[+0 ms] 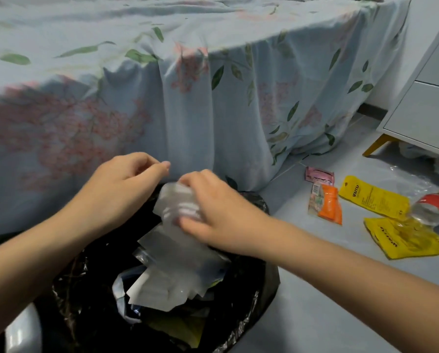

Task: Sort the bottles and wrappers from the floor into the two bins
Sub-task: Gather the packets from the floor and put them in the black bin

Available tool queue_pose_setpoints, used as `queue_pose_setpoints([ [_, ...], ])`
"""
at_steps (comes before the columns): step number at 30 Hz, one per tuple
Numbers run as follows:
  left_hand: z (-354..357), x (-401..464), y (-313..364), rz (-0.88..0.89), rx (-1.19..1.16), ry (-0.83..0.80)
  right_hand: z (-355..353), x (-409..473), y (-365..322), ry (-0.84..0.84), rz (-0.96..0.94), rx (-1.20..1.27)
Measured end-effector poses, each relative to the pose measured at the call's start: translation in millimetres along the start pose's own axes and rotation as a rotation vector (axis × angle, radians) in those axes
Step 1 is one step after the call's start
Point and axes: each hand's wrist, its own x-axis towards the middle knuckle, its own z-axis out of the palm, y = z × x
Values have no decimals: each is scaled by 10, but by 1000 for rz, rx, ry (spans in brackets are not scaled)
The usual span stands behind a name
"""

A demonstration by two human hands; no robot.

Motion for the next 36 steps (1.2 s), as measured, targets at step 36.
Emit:
queue_pose_setpoints([
  [36, 1001, 413, 282, 455, 461, -375, 206, -1083, 3315, 204, 1006, -68],
])
